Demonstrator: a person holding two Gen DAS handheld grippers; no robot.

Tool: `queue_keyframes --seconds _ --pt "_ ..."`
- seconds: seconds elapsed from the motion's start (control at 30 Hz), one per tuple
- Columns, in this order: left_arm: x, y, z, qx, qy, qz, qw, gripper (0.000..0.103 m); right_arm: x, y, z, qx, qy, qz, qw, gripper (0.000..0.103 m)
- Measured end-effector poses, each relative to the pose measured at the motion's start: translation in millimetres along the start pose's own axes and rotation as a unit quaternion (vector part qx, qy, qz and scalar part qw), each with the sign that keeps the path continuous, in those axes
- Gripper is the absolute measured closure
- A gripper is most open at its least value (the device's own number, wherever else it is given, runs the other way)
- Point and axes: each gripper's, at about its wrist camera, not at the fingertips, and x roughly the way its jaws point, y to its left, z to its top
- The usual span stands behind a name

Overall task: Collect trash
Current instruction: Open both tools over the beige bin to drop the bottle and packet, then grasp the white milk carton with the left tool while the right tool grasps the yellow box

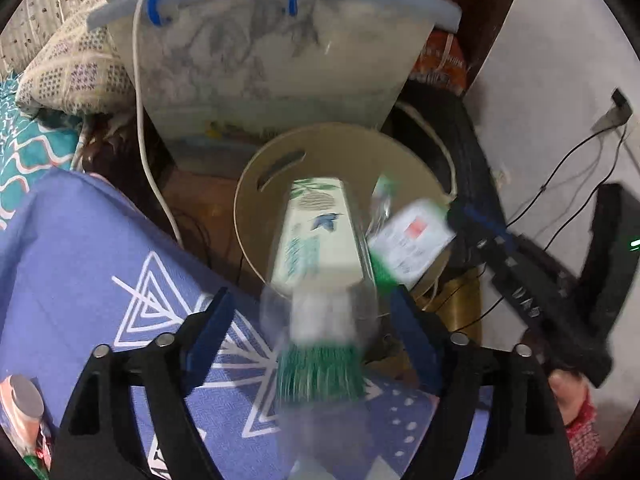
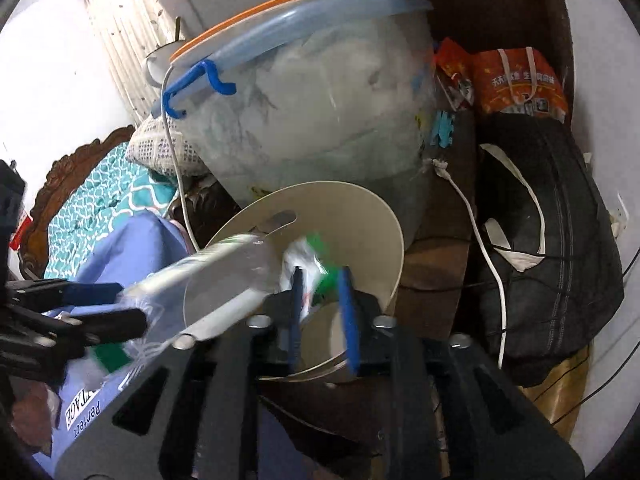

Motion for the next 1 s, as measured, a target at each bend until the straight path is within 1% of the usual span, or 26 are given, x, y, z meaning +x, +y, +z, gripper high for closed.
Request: queue_keyframes --seconds 0.03,0.07,0.13,0.17,0.23,0.3,0.37,0.43,0.5,0.53,0.6,0.67,0.7,0.73,0.77,0.8,0.83,0.87,0.9,0.93,0.97,1.0 --pt "-8.8 0.6 -1.7 -0.001 -0.010 -0.002 0.9999 0.022 -3.0 -0.3 -0.8 0.002 -0.007 0.000 1.000 0.049" --pt "-20.4 0.5 -4.9 0.002 -0.022 -0.001 0.9997 0.022 -7.4 0.8 -1.5 0.002 -0.019 -0.003 1.000 0.031" --pt "-38.7 -0.3 -9.7 0.002 -0.040 0.003 0.9992 0.022 -16.0 5.4 -0.2 -0.008 -0.035 -0.010 0.999 0.033" --pt "-56.3 2.6 -18.6 -0.004 -0.057 -0.007 0.9983 0.022 -22.1 7.6 1.3 -0.005 -0.040 -0.006 0.999 0.036" --pt "-85.7 6.3 -38.0 -0.012 -0.083 -0.019 0.9963 0.022 -37.9 13.0 3.6 0.009 -0.054 0.012 0.998 0.037" --pt "-115.6 14.4 -69.3 -0.024 -0.111 -0.028 0.9931 0.022 -55.2 23.7 4.7 0.011 -0.070 0.032 0.997 0.037" --pt "-139.6 21.2 -105.1 -0.035 -0.128 -0.027 0.9908 0.022 -71.1 43.2 3.3 0.003 -0.077 0.064 0.995 0.037" --pt "-163.8 31.7 -149.9 -0.049 -0.140 -0.009 0.9889 0.022 -79.7 68.5 -1.9 -0.015 -0.072 0.098 0.993 0.037" --pt "-184.4 43.9 -192.5 -0.069 -0.145 0.013 0.9870 0.022 -83.4 99.9 -11.6 -0.041 -0.056 0.127 0.989 0.040" --pt "-196.2 53.4 -216.6 -0.084 -0.146 0.029 0.9853 0.022 -84.0 118.9 -19.1 -0.056 -0.043 0.146 0.987 0.040" --pt "-219.4 77.1 -260.2 -0.120 -0.150 0.072 0.9787 0.022 -83.1 155.3 -35.2 -0.084 -0.019 0.178 0.980 0.041" --pt "-240.0 100.2 -290.9 -0.158 -0.152 0.117 0.9687 0.022 -80.3 196.9 -58.3 -0.114 0.014 0.213 0.970 0.043" --pt "-256.7 120.0 -317.3 -0.194 -0.154 0.151 0.9570 0.022 -78.9 214.3 -69.0 -0.126 0.029 0.228 0.965 0.044" --pt "-266.1 131.6 -332.6 -0.216 -0.153 0.172 0.9488 0.022 -77.6 236.4 -83.2 -0.143 0.048 0.246 0.957 0.044" --pt "-274.1 144.4 -346.5 -0.240 -0.151 0.202 0.9374 0.022 -76.6 257.8 -98.2 -0.160 0.064 0.261 0.950 0.044" --pt "-282.9 159.6 -363.9 -0.266 -0.144 0.245 0.9212 0.022 -75.8 276.3 -112.1 -0.176 0.080 0.273 0.943 0.045" --pt "-288.8 173.7 -378.0 -0.287 -0.136 0.275 0.9072 0.022 -75.0 298.2 -128.6 -0.195 0.099 0.288 0.932 0.045" --pt "-292.4 183.2 -387.8 -0.301 -0.131 0.287 0.8998 0.022 -74.5 313.9 -142.3 -0.211 0.113 0.299 0.924 0.045" --pt "-293.1 194.9 -397.5 -0.319 -0.123 0.297 0.8915 0.022 -75.1 334.0 -159.0 -0.232 0.129 0.310 0.913 0.045" --pt "-291.9 204.4 -405.3 -0.330 -0.119 0.298 0.8878 0.022 -76.5 352.7 -175.2 -0.255 0.141 0.319 0.902 0.045" --pt "-286.0 213.6 -408.2 -0.339 -0.114 0.294 0.8866 0.022 -77.2 364.7 -187.8 -0.273 0.150 0.325 0.893 0.045" --pt "-279.5 218.8 -408.3 -0.343 -0.107 0.293 0.8862 0.022 -78.6 379.5 -202.1 -0.295 0.159 0.332 0.882 0.045"
